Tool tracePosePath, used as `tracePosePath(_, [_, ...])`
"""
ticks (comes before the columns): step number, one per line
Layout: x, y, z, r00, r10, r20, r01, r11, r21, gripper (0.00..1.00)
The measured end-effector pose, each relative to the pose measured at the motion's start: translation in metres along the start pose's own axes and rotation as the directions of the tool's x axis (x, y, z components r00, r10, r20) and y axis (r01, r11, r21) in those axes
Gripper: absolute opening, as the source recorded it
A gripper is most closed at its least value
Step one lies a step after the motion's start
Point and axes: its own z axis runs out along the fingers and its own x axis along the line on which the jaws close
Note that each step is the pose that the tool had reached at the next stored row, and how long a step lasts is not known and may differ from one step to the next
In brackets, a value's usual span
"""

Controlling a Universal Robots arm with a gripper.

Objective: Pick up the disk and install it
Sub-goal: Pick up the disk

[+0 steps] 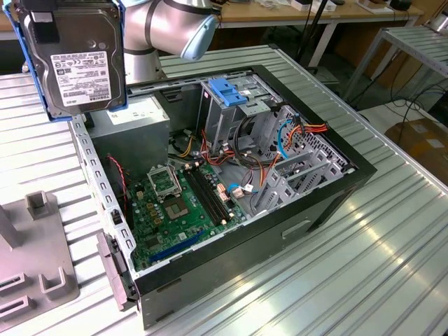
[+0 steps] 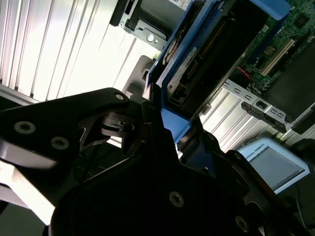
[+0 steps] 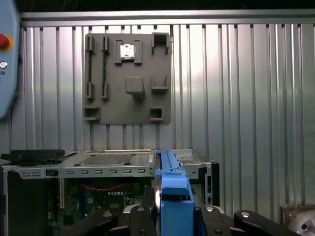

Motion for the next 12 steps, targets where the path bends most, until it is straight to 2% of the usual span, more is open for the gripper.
tracePosePath(5, [-0.0004, -0.0166, 0.0016, 1.0000, 0.000, 0.0000, 0.000, 1.0000, 0.0001, 0.37])
tracePosePath(11, [-0.0008, -0.0297, 0.0028, 1.0000, 0.000, 0.0000, 0.000, 1.0000, 0.0000, 0.37])
tracePosePath(12, [-0.0009, -0.0358, 0.0035, 1.0000, 0.000, 0.0000, 0.000, 1.0000, 0.0000, 0.37])
